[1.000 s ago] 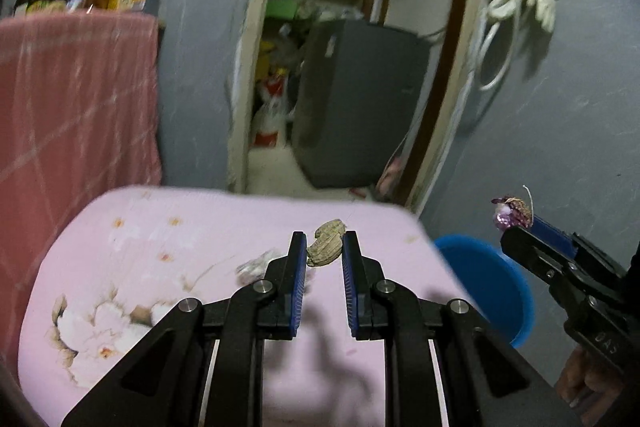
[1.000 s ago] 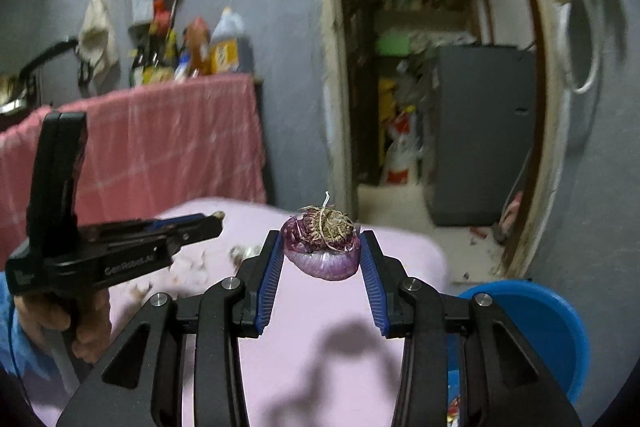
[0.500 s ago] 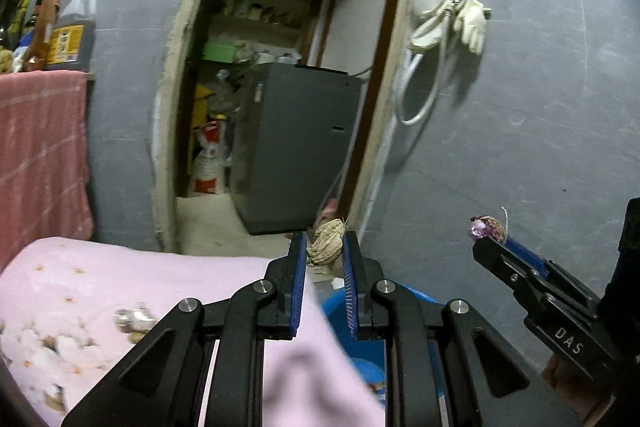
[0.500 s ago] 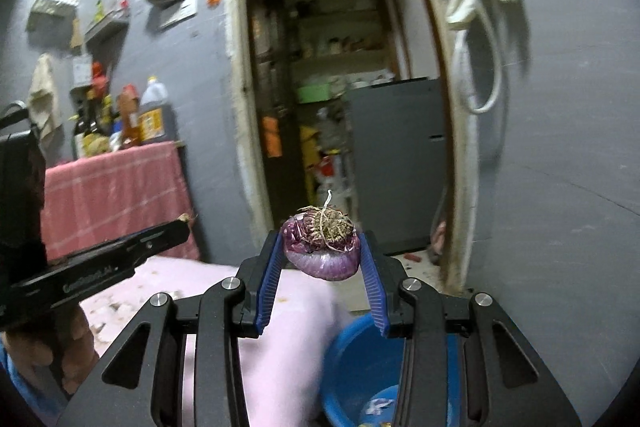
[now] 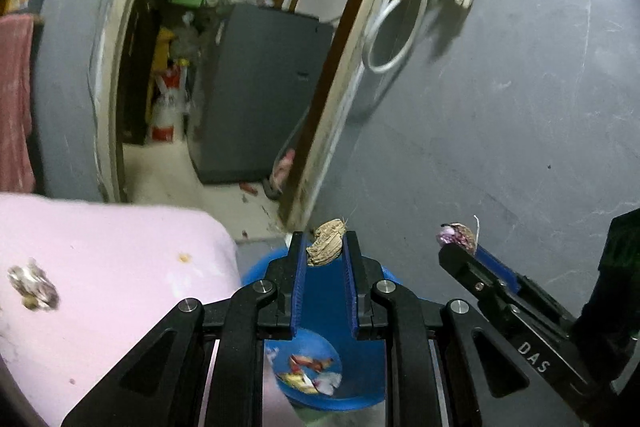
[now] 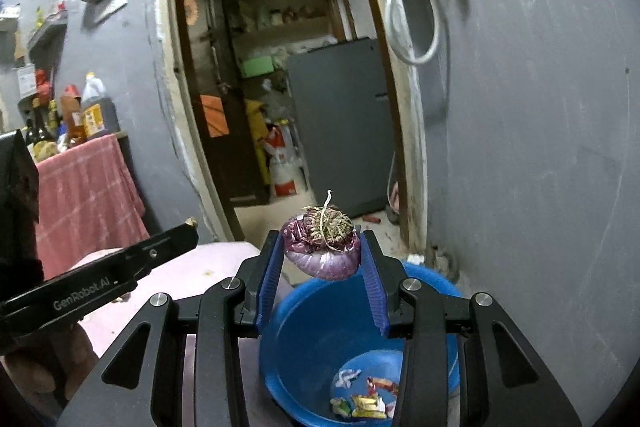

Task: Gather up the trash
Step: 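Open both tools to drop the onion and scrap into the bucket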

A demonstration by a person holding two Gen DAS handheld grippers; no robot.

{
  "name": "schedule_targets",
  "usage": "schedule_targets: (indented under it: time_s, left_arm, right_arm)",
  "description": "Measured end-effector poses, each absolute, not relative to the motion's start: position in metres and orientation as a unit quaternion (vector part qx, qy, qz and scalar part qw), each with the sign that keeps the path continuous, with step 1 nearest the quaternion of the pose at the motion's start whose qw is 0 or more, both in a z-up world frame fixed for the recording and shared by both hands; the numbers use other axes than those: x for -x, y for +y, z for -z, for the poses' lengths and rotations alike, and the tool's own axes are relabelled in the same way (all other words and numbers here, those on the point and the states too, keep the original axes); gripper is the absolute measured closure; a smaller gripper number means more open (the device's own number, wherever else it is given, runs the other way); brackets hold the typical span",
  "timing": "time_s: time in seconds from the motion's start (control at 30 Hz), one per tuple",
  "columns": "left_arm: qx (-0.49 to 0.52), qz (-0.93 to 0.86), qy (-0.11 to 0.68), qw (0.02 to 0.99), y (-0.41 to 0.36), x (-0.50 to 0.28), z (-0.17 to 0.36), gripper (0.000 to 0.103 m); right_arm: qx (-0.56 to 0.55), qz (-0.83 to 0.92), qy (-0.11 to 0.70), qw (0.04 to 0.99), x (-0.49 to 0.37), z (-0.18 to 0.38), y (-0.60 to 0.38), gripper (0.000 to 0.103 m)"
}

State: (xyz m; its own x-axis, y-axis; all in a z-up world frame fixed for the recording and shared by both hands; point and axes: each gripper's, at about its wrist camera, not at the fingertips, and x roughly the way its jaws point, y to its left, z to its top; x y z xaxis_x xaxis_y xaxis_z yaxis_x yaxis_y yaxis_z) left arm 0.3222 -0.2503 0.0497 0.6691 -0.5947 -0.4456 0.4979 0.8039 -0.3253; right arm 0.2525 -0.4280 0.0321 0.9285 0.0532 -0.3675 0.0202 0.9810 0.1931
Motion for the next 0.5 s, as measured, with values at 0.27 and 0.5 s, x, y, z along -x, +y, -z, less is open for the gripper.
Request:
schedule_targets:
  time_s: [0.27,0.5]
  left_arm:
    - [0.067,0.299,0.326,0.894,-0.269,-0.335,-0.018,0.088]
    - [0.061,0.3,0.354,0.884,-0.273,-0.338,-0.007,0.086]
  right_arm:
    - [-0.128,0.0,0.235,0.963,-0.267,0.0,-0.441,0.064]
    - [-0.135,0.012,0.245,0.96,-0.27,0.004,-0.445,0.056]
